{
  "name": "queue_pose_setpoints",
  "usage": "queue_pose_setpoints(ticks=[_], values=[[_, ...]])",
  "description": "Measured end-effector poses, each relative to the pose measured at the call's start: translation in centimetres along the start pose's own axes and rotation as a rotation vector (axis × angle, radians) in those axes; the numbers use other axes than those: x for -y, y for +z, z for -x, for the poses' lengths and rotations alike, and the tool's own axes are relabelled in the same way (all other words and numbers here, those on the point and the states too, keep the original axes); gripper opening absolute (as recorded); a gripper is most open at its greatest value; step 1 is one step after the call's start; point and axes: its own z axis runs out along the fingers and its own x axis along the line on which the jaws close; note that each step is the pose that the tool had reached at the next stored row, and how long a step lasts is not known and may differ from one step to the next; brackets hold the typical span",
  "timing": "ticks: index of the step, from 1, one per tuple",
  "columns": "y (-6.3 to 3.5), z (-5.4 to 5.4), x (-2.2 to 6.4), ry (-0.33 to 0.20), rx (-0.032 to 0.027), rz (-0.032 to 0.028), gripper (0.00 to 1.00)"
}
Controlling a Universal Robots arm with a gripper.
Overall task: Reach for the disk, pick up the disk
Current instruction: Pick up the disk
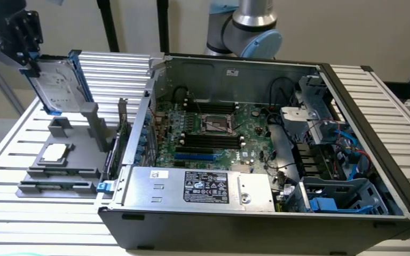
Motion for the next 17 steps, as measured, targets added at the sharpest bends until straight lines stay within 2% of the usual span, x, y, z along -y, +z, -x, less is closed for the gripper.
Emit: queue_pose_setpoints(ticks=[4, 8, 12, 17], values=[[-1.82, 0.1, 0.29, 0.0, 0.0, 0.0, 0.32], [-3.64, 0.2, 1.06, 0.0, 0.0, 0.0001, 0.32], [-5.48, 0.2, 2.18, -0.002, 0.0007, 0.0001, 0.32], [-7.81, -0.1, 4.14, -0.002, 0.0019, 0.0011, 0.32]])
